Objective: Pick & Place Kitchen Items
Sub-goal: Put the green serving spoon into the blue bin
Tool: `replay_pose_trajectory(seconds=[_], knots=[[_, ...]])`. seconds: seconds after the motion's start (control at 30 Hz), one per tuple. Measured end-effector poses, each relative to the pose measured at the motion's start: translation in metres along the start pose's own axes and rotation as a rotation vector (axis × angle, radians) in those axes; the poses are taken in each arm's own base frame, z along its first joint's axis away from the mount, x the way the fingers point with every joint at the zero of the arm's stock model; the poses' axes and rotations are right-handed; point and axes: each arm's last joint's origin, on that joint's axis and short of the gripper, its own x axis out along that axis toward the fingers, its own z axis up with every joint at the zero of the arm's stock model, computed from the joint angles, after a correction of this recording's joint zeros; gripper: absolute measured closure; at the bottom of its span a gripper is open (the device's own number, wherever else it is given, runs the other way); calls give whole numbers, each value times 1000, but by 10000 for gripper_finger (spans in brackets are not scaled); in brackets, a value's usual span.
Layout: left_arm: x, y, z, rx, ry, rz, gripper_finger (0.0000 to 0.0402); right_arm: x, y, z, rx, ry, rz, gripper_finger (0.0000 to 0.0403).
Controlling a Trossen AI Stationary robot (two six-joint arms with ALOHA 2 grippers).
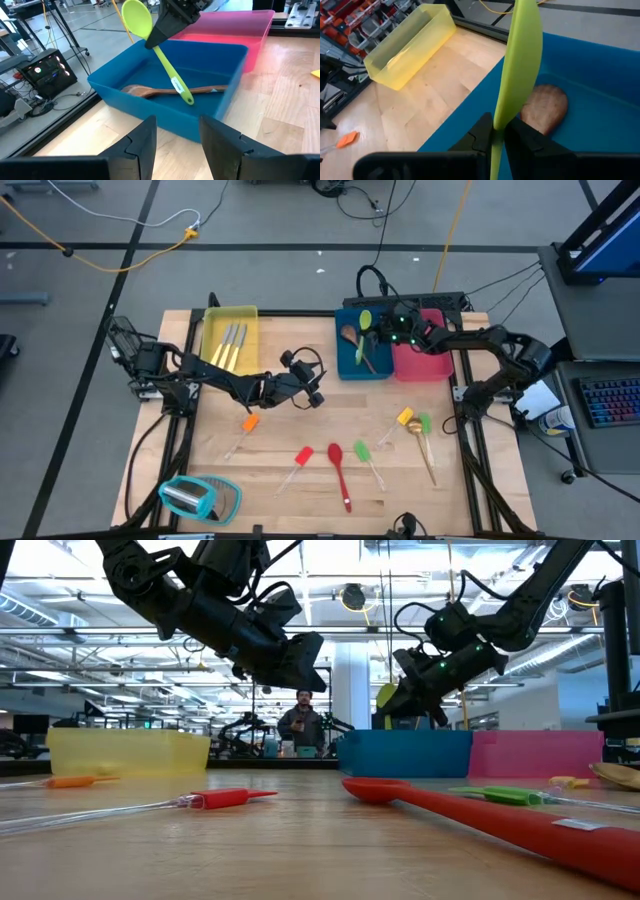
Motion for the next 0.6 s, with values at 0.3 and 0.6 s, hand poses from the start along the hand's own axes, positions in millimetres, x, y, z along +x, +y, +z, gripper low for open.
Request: replay_pose_trajectory(seconds=[0.3, 0.6], knots=[[0, 0, -1, 4, 5, 1, 250, -2, 7, 14, 88, -110, 129, 376], [0, 0, 0, -1, 4, 1, 249, 1, 4, -3, 133, -2, -28, 376]])
